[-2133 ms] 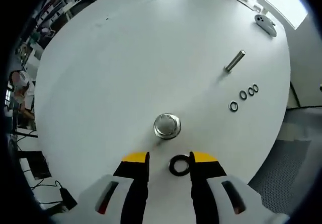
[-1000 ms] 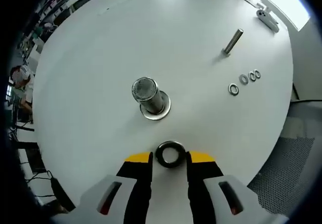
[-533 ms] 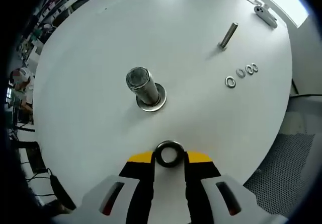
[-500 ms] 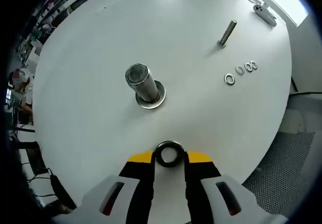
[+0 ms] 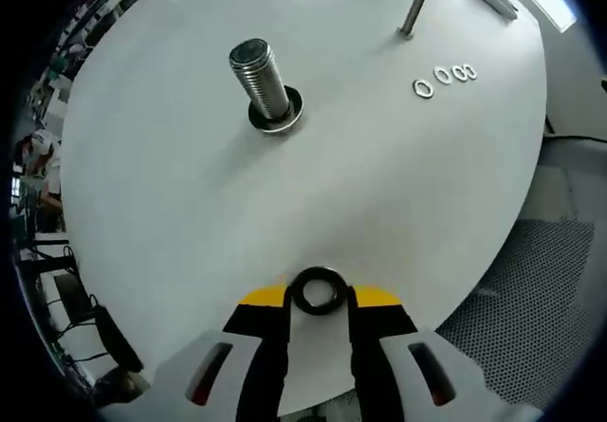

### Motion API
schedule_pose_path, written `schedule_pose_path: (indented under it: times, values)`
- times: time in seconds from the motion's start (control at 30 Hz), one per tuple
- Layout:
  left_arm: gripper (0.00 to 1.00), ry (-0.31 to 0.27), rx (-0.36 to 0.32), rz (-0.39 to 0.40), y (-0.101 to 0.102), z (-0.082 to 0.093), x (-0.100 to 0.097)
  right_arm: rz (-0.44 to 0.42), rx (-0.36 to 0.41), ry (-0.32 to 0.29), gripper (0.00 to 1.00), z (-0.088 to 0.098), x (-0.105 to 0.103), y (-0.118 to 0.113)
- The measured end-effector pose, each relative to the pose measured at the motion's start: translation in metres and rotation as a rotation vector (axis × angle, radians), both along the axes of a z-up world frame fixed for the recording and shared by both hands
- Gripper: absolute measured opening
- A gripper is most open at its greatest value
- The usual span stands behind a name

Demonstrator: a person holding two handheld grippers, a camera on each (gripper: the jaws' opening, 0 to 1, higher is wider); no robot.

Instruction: Place the washer onto the threaded stud by aligning its center hole with the stud, sliding it down to the base, and recovering from edge contact or off-axis alignment until the washer reaches the visible bottom stop.

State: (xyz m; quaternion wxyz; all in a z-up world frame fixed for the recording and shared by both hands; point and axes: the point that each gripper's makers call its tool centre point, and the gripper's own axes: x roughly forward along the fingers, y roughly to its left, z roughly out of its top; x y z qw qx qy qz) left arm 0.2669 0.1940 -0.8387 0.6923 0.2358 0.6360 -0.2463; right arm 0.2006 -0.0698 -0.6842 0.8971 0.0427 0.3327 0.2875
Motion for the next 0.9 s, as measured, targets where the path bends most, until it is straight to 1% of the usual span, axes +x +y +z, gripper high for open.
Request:
schedule_pose_path:
  times: [0.17, 0.3, 0.4, 0.47, 0.77, 0.8, 0.83, 0.9]
  values:
    - [0.22, -0.015, -0.019, -0.006, -0.0003, 0.0006, -0.0015, 0.0, 0.0, -0.001, 0.35, 0.0001, -0.0001, 0.0]
    - [0.23, -0.021, -0.017, -0.012, -0.0015, -0.0008, -0.0022, -0.003, 0.001, -0.001, 0.35, 0.0002, 0.0, -0.0003]
    - [0.28, -0.016, -0.032, -0.007, -0.0033, -0.0007, -0.0029, 0.0, -0.001, -0.001, 0.35, 0.0, -0.0002, 0.0]
    - [0.29, -0.014, -0.027, -0.025, -0.0053, -0.0002, -0.0055, 0.001, -0.001, -0.002, 0.35, 0.0, -0.0002, 0.0001]
    - [0.29, -0.009, -0.015, -0.008, -0.0045, 0.0004, -0.0052, 0.006, 0.001, -0.003, 0.35, 0.0005, -0.0011, 0.0016]
    - [0.28, -0.01, -0.011, -0.005, -0.0048, 0.0003, -0.0052, 0.005, 0.001, -0.002, 0.35, 0.0005, -0.0009, 0.0014]
    - [0.21, -0.007, -0.015, 0.012, -0.006, 0.0003, -0.0065, 0.004, 0.002, -0.001, 0.35, 0.0005, -0.001, 0.0014]
    - [0.21, -0.016, -0.012, 0.017, -0.0052, 0.0015, -0.0058, 0.005, 0.001, -0.001, 0.35, 0.0004, -0.001, 0.0015]
